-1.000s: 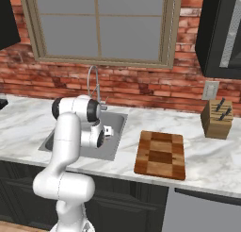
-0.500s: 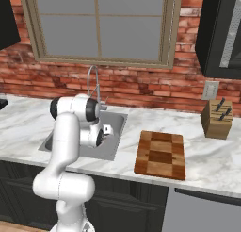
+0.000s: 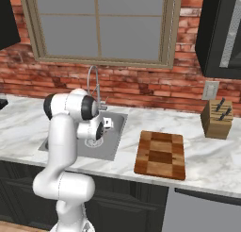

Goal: Pick the banana from the sink and place it on the cutting board to airdry. Then turn off the sink faucet.

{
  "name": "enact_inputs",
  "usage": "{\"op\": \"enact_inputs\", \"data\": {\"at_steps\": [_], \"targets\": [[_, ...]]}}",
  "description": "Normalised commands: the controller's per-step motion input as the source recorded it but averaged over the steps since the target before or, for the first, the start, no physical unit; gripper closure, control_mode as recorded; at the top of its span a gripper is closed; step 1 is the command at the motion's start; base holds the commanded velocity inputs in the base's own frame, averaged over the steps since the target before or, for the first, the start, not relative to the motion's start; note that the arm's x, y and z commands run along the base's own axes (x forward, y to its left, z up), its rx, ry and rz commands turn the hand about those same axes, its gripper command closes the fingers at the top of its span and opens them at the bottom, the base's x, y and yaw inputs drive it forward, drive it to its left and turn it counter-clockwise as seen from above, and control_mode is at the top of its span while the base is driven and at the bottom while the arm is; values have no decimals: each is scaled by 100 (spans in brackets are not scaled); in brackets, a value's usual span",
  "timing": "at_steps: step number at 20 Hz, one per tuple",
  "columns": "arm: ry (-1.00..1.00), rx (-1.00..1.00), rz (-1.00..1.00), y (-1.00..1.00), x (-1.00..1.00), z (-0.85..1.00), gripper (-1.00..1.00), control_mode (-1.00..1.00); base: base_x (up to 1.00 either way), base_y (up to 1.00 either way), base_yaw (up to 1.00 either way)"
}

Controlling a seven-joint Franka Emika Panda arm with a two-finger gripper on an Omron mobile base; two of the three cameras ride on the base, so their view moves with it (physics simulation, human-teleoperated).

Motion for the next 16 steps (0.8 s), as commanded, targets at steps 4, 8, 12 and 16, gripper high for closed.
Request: {"op": "enact_inputs", "data": {"at_steps": [4, 8, 12, 16], "targets": [[0, 0, 0, -18, -19, 65, 100, -100, 0, 0, 0], [0, 0, 0, -9, -26, 67, 100, -100, 0, 0, 0], [0, 0, 0, -9, -33, 64, 100, -100, 0, 0, 0], [0, 0, 0, -20, -43, 61, 100, -100, 0, 0, 0]]}}
